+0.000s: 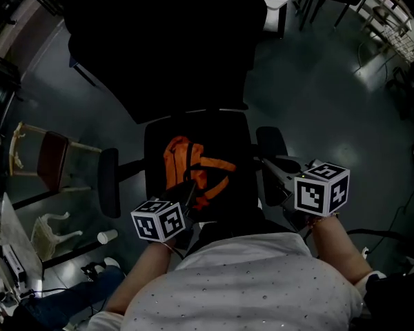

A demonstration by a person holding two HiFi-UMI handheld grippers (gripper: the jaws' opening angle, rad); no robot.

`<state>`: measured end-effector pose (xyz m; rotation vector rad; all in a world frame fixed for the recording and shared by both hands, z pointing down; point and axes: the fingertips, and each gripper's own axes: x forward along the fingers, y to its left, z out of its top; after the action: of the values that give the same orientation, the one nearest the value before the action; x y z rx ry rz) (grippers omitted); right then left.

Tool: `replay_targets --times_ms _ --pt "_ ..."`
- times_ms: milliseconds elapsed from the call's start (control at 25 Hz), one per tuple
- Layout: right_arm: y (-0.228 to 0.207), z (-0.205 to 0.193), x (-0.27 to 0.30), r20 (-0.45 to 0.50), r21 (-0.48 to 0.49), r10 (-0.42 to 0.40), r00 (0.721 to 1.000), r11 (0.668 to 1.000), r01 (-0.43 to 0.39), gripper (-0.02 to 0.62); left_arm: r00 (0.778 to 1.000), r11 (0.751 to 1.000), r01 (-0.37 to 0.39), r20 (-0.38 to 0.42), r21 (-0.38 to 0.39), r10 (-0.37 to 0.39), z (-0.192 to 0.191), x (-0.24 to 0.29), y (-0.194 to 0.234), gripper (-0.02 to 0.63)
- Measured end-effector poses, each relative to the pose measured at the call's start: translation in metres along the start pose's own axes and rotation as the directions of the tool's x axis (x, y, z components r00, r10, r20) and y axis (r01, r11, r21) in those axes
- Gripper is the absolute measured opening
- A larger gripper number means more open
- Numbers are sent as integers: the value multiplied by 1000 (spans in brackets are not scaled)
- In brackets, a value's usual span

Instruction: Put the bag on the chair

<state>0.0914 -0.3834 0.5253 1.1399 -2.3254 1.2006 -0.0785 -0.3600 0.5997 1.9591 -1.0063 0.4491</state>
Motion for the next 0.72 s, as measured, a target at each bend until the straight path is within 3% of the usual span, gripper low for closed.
replay_targets --times_ms 360,720 --pt "-29 -10 -17 -28 16 -22 999 1000 22 6 999 1000 18 -34 25 -17 -11 29 -29 3" --pt "-55 -6 -31 -48 2 -9 999 1000 9 6 999 999 -33 -37 -17 33 -21 52 -43 3"
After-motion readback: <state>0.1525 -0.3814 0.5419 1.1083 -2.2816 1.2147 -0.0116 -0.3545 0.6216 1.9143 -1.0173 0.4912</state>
